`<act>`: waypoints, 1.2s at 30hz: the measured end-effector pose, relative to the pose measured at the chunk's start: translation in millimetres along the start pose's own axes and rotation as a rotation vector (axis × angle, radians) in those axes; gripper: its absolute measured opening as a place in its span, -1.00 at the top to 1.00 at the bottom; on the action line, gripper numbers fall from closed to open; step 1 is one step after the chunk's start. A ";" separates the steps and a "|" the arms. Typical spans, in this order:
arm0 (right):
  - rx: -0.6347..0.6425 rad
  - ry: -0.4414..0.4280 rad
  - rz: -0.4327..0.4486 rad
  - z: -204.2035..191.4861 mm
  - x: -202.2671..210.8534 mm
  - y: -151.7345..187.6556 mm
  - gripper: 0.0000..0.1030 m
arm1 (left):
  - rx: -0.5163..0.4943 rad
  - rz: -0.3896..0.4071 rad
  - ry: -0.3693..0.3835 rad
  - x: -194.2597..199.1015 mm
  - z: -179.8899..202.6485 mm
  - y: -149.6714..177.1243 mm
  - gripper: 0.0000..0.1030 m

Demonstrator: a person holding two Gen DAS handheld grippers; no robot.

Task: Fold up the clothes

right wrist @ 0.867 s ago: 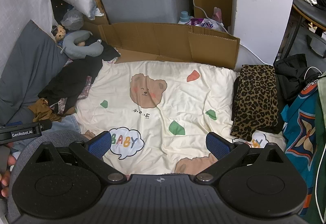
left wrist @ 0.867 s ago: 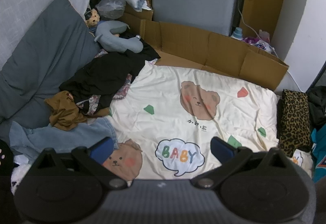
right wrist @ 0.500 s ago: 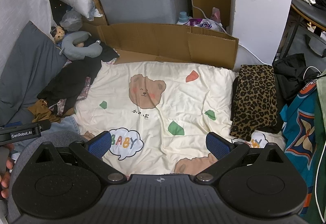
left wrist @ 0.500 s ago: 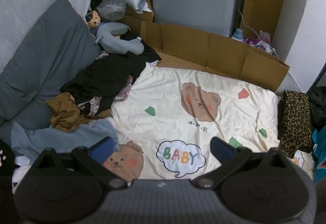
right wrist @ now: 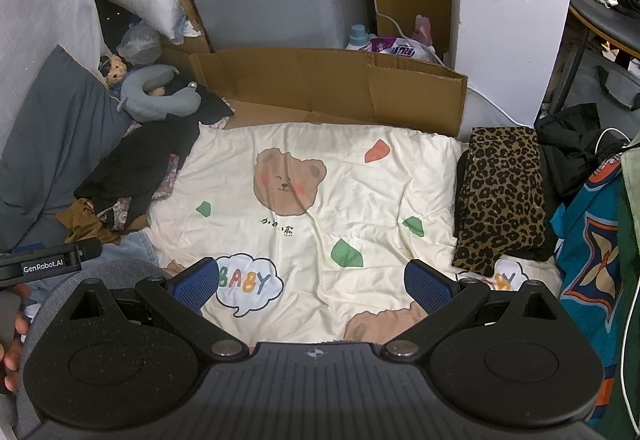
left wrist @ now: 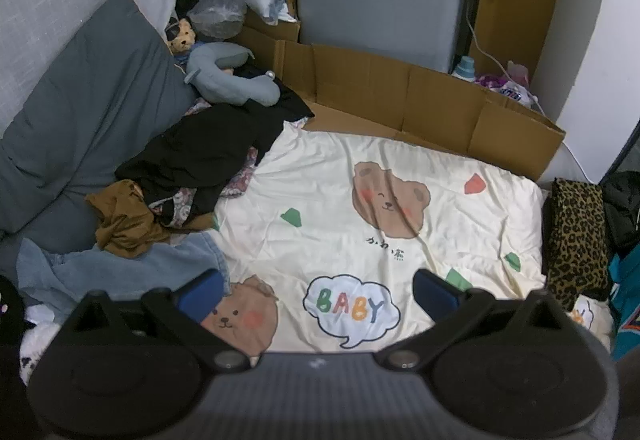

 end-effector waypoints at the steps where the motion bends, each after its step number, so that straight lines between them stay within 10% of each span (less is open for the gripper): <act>1: 0.003 0.002 0.001 -0.2 0.0 -0.2 -0.97 | 0.000 0.000 0.000 -0.1 0.2 0.0 -0.98; 36: 0.006 0.015 -0.041 -1.4 -2.2 -2.0 -0.98 | 0.032 -0.032 0.033 6.5 -9.6 -3.3 -0.98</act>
Point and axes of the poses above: each gripper's, at about its wrist camera, not at the fingertips, and x roughly against the way its jaws point, z to its right, y to its underside, the point moved 10 cm from there along -x, roughly the way its jaws point, and after that the axes turned 13 degrees about x, right-handed, at the moved point
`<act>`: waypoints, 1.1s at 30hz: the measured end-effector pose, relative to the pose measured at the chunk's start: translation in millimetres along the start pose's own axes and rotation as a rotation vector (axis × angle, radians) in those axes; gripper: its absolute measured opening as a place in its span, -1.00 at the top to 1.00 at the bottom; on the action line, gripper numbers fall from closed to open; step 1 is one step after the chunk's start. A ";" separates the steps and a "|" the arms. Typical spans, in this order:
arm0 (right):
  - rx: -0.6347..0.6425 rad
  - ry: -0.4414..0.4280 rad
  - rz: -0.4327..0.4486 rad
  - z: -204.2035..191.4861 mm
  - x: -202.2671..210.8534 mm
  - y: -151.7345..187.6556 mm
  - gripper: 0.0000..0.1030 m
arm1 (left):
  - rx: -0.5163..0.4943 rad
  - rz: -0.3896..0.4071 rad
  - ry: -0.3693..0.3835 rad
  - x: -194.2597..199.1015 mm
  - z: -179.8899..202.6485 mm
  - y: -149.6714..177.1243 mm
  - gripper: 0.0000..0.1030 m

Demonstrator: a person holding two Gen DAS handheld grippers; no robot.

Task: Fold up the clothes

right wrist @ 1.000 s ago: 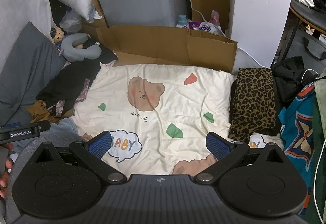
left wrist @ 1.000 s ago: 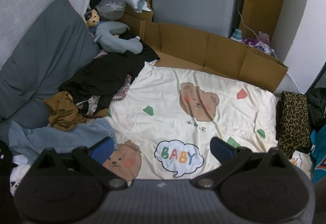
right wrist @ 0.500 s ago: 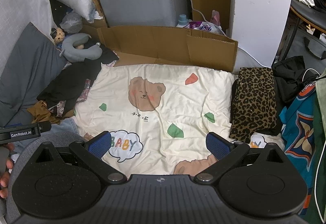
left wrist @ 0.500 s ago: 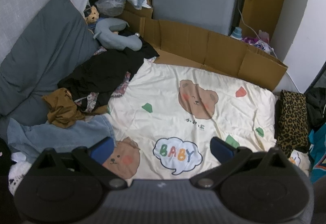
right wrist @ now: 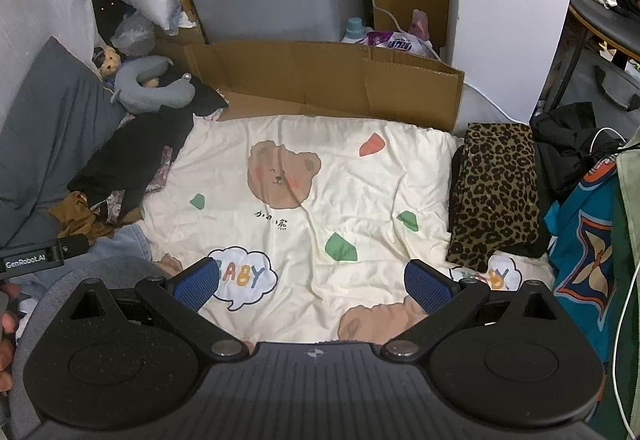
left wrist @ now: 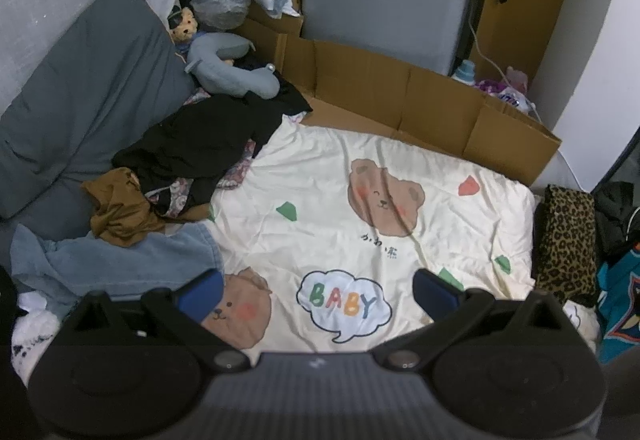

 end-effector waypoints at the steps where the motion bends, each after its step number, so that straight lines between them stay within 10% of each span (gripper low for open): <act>1: 0.001 0.003 -0.002 -0.1 0.2 -0.3 -0.98 | -0.003 -0.003 0.000 0.3 -0.6 0.0 -0.98; 33: 0.018 -0.013 0.106 -23.4 40.1 -34.3 -0.98 | 0.029 0.057 0.070 48.2 -53.2 -55.6 -0.97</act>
Point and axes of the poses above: each gripper's, at about its wrist camera, not at the fingertips, and x roughly against the way its jaws point, z to its right, y to its underside, the point moved 10 cm from there along -x, roughly the way its jaws point, and after that the axes turned 13 degrees about x, right-handed, at the moved point
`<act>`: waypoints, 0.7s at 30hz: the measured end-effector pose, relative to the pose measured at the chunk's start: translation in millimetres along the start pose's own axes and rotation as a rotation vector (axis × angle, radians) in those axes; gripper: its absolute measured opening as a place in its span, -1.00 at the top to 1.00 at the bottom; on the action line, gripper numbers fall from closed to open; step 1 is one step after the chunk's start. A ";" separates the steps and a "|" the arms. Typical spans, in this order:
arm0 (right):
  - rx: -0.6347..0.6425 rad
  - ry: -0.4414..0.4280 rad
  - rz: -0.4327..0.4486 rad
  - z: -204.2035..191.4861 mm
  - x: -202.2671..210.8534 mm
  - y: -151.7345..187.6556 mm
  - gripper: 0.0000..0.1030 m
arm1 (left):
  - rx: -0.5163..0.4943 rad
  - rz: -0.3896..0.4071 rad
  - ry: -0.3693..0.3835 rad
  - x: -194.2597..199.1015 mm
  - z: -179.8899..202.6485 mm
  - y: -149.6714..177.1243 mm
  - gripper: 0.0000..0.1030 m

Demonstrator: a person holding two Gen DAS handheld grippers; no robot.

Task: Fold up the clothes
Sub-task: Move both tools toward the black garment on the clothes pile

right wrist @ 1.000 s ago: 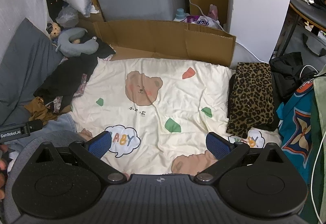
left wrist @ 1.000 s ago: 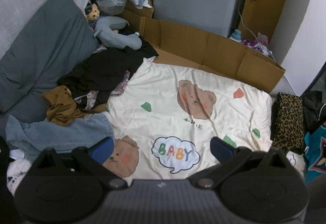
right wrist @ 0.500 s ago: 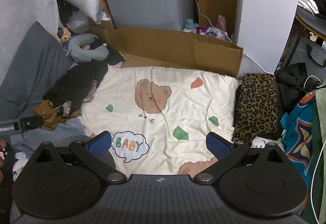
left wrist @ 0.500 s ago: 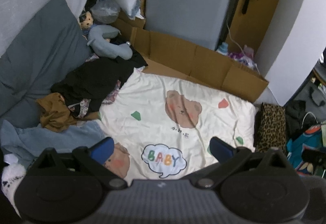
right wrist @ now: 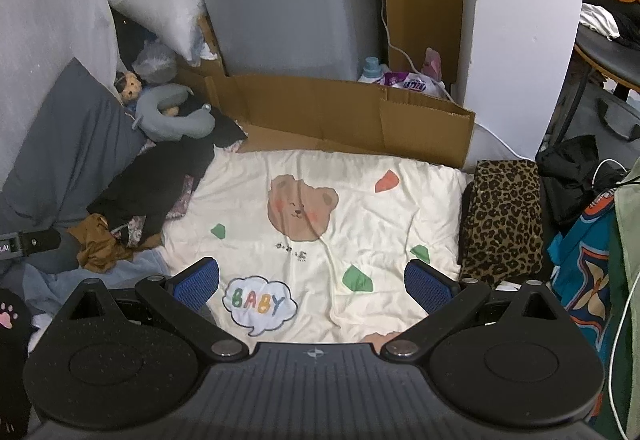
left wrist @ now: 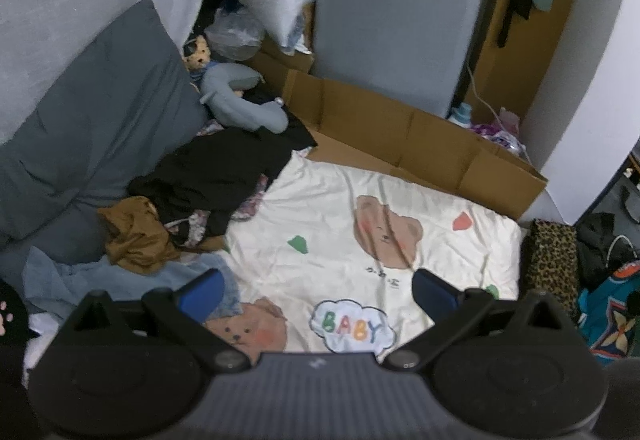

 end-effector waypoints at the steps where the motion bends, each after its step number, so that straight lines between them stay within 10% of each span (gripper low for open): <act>1: 0.000 -0.001 0.004 -0.3 -0.4 -1.6 -0.98 | -0.002 0.001 -0.001 -0.6 -2.9 -1.9 -0.93; 21: -0.022 -0.060 0.015 -24.9 -35.0 -33.6 -0.97 | 0.087 -0.060 -0.011 -37.9 -62.1 -29.1 -0.77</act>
Point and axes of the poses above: each gripper's, at about its wrist camera, not at the fingertips, and x roughly against the way its jaws point, z to its right, y to its underside, the point moved 10 cm from there along -x, roughly the way its jaws point, and after that the axes turned 13 degrees about x, right-handed, at the moved point
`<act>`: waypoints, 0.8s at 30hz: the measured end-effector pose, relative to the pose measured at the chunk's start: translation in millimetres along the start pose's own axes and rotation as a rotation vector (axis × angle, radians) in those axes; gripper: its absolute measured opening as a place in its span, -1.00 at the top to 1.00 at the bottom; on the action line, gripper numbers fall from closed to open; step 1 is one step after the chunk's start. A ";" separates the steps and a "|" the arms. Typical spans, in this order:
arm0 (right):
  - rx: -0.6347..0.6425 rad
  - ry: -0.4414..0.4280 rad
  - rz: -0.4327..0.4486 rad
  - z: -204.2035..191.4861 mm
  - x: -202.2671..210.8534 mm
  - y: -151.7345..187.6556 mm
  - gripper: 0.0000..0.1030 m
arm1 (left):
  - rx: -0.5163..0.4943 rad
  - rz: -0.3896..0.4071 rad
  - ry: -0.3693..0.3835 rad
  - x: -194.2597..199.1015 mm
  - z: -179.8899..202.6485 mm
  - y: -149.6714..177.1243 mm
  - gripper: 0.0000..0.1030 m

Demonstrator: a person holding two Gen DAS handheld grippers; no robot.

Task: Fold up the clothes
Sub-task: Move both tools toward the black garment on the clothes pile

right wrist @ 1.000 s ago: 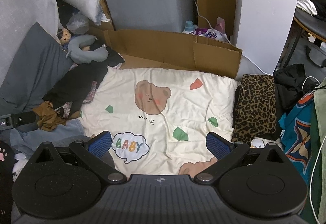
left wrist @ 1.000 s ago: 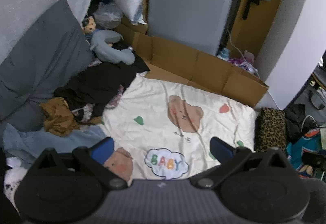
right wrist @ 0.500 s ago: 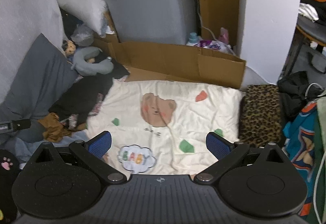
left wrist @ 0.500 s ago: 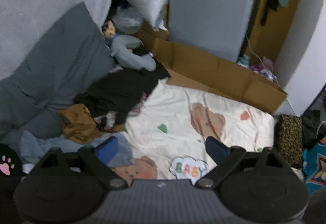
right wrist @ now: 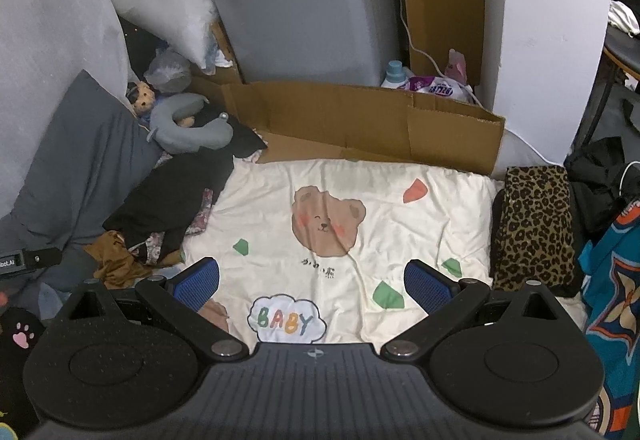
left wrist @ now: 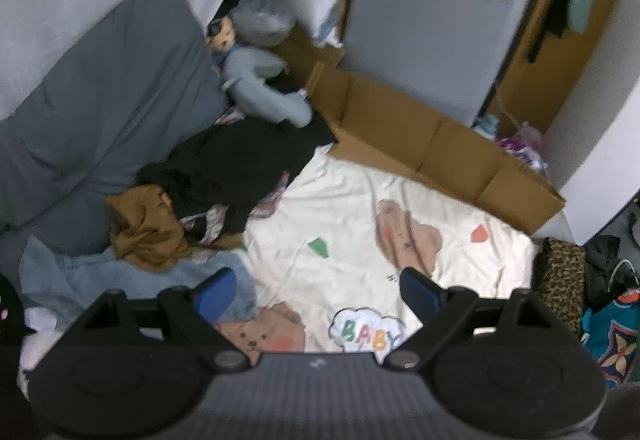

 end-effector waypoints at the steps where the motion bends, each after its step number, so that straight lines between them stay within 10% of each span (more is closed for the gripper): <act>1: -0.003 -0.001 0.002 -1.1 -2.3 -1.7 -0.97 | 0.003 -0.010 -0.008 -3.5 -3.8 -0.9 -0.77; 24: 0.068 -0.013 0.012 -24.6 -56.4 -47.2 -0.97 | 0.048 0.005 -0.069 -38.1 -59.3 -44.1 -0.64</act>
Point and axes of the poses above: each gripper's, at about its wrist camera, not at the fingertips, and x roughly against the way its jaws point, z to its right, y to its underside, the point moved 10 cm from there along -x, roughly the way its jaws point, and after that the axes turned 13 degrees about x, right-handed, at the moved point
